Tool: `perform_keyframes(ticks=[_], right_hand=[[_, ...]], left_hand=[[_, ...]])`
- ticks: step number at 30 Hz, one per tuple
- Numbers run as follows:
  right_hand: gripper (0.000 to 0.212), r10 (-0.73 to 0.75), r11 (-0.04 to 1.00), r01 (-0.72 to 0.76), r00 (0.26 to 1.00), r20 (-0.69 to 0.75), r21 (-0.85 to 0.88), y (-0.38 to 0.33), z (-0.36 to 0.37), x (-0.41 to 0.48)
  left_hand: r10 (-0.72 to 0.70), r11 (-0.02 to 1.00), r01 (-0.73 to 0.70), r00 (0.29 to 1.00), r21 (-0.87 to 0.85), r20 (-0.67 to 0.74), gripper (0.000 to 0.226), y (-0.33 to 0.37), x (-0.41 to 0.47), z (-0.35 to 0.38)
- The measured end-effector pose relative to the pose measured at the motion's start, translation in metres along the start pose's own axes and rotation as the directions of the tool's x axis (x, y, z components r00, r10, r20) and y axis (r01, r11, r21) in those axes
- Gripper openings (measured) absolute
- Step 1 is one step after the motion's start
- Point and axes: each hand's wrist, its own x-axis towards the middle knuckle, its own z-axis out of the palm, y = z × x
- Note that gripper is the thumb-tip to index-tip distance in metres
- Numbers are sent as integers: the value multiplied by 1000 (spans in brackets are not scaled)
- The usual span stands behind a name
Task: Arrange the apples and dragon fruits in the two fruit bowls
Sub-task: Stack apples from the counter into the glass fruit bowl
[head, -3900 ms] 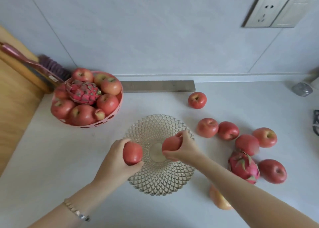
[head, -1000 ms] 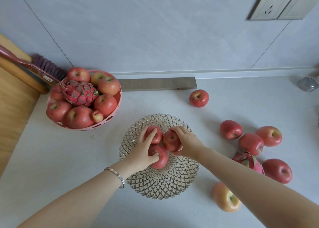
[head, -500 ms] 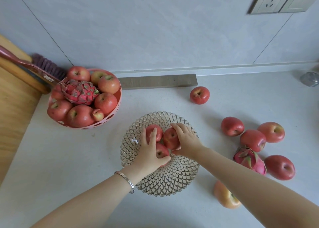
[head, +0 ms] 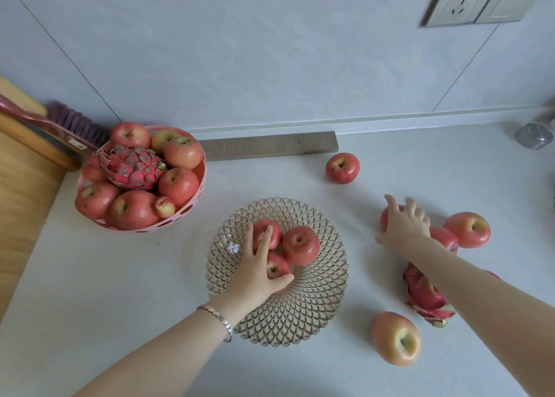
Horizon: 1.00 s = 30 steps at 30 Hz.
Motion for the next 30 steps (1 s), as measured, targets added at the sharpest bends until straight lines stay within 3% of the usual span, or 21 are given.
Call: perform_keyframes(ticks=[4,9,14,19,23,30], right_hand=[[77,-3,1000,4,999,-42,21,14,5,-1],[76,4,900,57,990,-138,431,1,-13,-26],[55,-271,764,129,953,133,632,-38,-30,-90],[49,-382,831,158,859,342,534,-73,8,-133],[56,-401,898,311,869,290,310,-83,23,-141],[47,-433,889,364,864,256,276,-88,29,-142]], left_hand=[[-35,997,37,999,-62,30,116,-4,-2,1],[-50,995,55,997,-79,61,121,-11,-12,-1],[-47,991,51,998,-126,36,109,-18,-21,-1],[-29,973,28,1000,-229,-2,112,-13,-20,-1],[-45,957,47,999,-286,12,113,-13,-18,0],[-86,944,70,996,-322,-37,99,-15,-15,1]])
